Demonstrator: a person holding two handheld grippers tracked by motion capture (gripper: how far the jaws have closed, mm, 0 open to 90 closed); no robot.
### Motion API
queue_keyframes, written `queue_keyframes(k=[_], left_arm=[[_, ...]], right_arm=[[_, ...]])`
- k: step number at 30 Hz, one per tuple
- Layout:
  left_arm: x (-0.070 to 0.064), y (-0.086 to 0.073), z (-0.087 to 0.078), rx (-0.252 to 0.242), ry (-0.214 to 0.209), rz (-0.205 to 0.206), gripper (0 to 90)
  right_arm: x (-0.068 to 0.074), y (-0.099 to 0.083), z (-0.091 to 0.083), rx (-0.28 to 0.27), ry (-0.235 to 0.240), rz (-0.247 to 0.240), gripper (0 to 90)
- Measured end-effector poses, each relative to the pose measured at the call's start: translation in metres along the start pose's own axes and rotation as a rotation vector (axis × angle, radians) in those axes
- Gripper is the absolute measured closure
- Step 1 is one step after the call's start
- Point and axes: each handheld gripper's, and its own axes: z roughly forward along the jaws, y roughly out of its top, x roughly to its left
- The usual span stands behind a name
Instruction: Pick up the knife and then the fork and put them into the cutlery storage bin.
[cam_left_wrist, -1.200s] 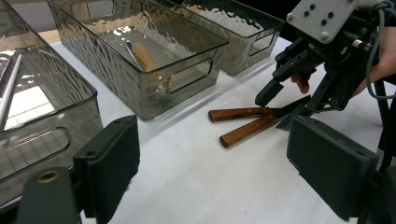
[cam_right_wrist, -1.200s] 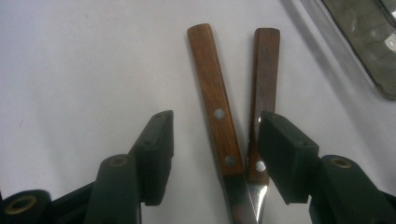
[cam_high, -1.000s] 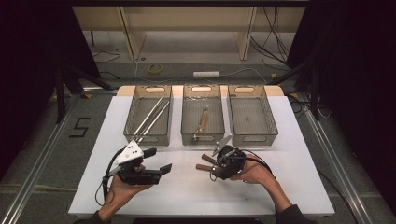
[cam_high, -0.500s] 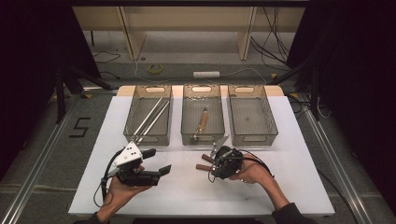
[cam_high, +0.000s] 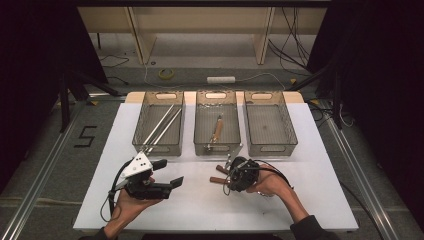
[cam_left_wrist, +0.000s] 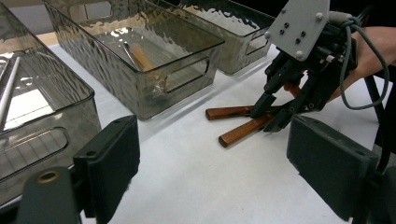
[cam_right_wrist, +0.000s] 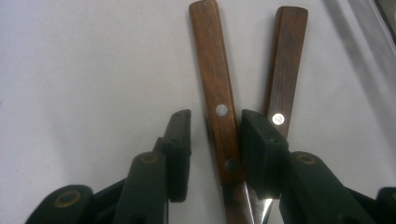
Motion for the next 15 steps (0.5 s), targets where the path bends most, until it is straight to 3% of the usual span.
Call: queue_keyframes(k=[15], left_arm=[[-0.0011,0.0000,-0.0001,-0.001,0.000,0.003,16.6]], right_arm=[[-0.0013,-0.0007,0.0012,0.014,-0.018,-0.010,69.6]])
